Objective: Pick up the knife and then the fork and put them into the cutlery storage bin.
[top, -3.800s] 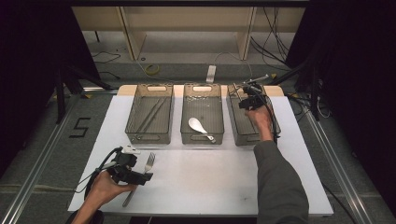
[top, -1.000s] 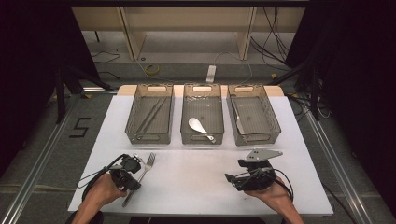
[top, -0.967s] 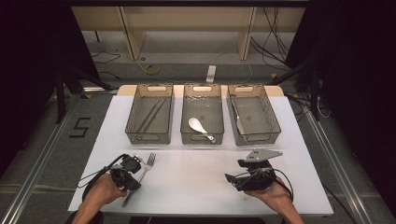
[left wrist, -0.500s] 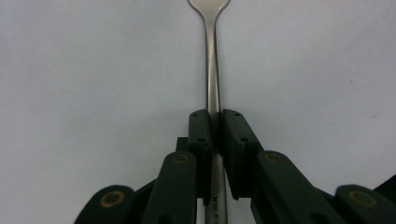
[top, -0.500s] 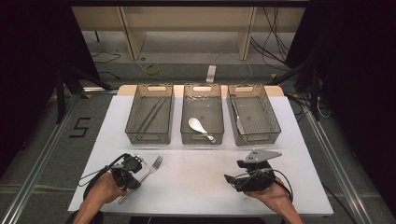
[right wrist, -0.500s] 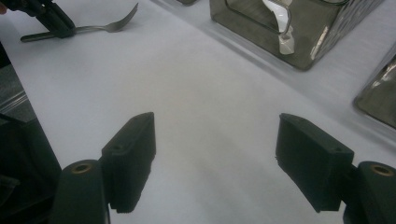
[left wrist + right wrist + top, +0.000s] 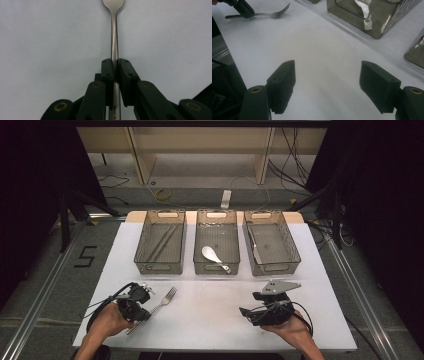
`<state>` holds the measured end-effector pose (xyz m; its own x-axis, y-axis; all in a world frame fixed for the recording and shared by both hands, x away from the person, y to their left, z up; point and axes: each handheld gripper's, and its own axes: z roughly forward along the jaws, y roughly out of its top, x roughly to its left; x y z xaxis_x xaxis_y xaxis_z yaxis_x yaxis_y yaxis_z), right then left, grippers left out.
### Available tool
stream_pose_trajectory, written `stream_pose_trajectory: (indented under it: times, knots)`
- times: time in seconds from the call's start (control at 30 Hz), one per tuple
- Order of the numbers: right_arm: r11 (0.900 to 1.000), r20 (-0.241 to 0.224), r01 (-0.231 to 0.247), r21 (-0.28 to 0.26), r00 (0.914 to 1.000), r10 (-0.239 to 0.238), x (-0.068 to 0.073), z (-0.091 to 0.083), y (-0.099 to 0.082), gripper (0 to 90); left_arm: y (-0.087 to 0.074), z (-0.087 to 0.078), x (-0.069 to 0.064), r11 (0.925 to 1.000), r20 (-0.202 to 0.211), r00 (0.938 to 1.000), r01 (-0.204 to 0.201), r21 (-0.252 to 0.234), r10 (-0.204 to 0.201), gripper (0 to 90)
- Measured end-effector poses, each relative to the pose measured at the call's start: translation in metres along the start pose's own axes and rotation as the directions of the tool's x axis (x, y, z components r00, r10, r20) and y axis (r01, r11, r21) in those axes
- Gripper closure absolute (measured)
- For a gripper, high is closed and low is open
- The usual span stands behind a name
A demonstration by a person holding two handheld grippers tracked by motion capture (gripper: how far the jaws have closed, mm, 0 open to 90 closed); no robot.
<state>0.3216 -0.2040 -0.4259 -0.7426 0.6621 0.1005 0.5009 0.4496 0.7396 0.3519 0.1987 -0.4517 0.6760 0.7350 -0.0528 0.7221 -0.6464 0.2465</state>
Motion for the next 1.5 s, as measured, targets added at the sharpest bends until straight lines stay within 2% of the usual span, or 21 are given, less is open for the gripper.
stream_pose_trajectory:
  times: [0.07, 0.2, 0.33, 0.47, 0.63, 0.7, 0.8, 0.87, 0.97, 1.03, 1.07, 1.13, 1.2, 1.3, 1.37, 1.43, 1.5]
  knots:
    - [1.0, -0.005, 0.0, -0.001, 1.0, 0.0, 0.0, 0.0, 0.0, 30.0, 0.001, -0.002, -0.002, 0.9998, 0.003, 1.0, 0.0, -0.018, 0.0, 82.5]
    - [1.0, -0.011, 0.005, -0.005, 0.9999, -0.005, 0.003, 0.001, 0.001, 30.0, 0.007, -0.007, -0.01, 0.9993, 0.028, 0.9991, -0.031, -0.023, 0.032, 82.5]
    - [0.9996, -0.02, 0.02, -0.02, 0.9996, -0.021, 0.006, 0.001, 0.003, 30.0, 0.019, -0.011, -0.017, 0.9969, 0.059, 0.9963, -0.06, -0.051, 0.063, 82.5]
    - [0.9981, -0.036, 0.043, -0.044, 0.9984, -0.044, 0.012, 0.0, 0.006, 29.9, 0.035, -0.015, -0.026, 0.9932, 0.085, 0.9916, -0.091, -0.072, 0.097, 82.5]
    - [0.9929, -0.065, 0.1, -0.064, 0.9924, -0.104, 0.024, 0.001, 0.01, 29.7, 0.055, -0.016, -0.039, 0.9865, 0.12, 0.9807, -0.147, -0.073, 0.155, 82.4]
    - [0.9896, -0.098, 0.131, -0.059, 0.9857, -0.137, 0.031, 0.005, 0.013, 29.7, 0.061, -0.016, -0.043, 0.9827, 0.139, 0.9741, -0.169, -0.076, 0.178, 82.4]
    - [0.9826, -0.123, 0.177, -0.057, 0.9755, -0.182, 0.042, 0.014, 0.021, 29.7, 0.068, -0.016, -0.049, 0.9786, 0.142, 0.9693, -0.191, -0.077, 0.2, 82.4]
    - [0.9769, -0.132, 0.206, -0.056, 0.9683, -0.212, 0.049, 0.019, 0.025, 29.7, 0.072, -0.016, -0.052, 0.975, 0.159, 0.9632, -0.206, -0.082, 0.217, 82.4]
    - [0.9679, -0.146, 0.245, -0.057, 0.9569, -0.251, 0.058, 0.025, 0.03, 29.7, 0.078, -0.015, -0.058, 0.9718, 0.157, 0.9602, -0.22, -0.085, 0.231, 82.4]
    - [0.9622, -0.152, 0.267, -0.052, 0.9501, -0.272, 0.062, 0.03, 0.033, 29.7, 0.081, -0.015, -0.06, 0.9685, 0.16, 0.9561, -0.234, -0.084, 0.245, 82.4]
    - [0.9595, -0.15, 0.277, -0.052, 0.9478, -0.282, 0.064, 0.033, 0.034, 29.7, 0.082, -0.015, -0.062, 0.969, 0.161, 0.9564, -0.233, -0.083, 0.243, 82.4]
    - [0.953, -0.146, 0.3, -0.043, 0.9418, -0.303, 0.067, 0.037, 0.036, 29.7, 0.086, -0.014, -0.066, 0.965, 0.162, 0.9519, -0.251, -0.078, 0.26, 82.4]
    - [0.9464, -0.126, 0.32, -0.046, 0.9379, -0.323, 0.07, 0.04, 0.038, 30.3, 0.09, -0.012, -0.072, 0.9593, 0.18, 0.9424, -0.275, -0.067, 0.282, 82.4]
    - [0.933, -0.093, 0.358, -0.035, 0.9283, -0.36, 0.072, 0.046, 0.039, 31.1, 0.095, -0.008, -0.08, 0.9549, 0.198, 0.934, -0.291, -0.06, 0.297, 82.4]
    - [0.9205, -0.088, 0.39, -0.021, 0.9164, -0.39, 0.073, 0.05, 0.038, 31.7, 0.097, -0.009, -0.082, 0.9513, 0.2, 0.9302, -0.303, -0.055, 0.308, 82.4]
    - [0.9034, -0.073, 0.429, -0.002, 0.9009, -0.428, 0.074, 0.055, 0.036, 32.7, 0.098, -0.011, -0.084, 0.9512, 0.21, 0.9278, -0.302, -0.061, 0.308, 82.4]
    - [0.8942, -0.068, 0.448, 0.011, 0.8925, -0.446, 0.075, 0.059, 0.035, 33.9, 0.099, -0.013, -0.085, 0.9491, 0.218, 0.9237, -0.308, -0.066, 0.315, 82.4]
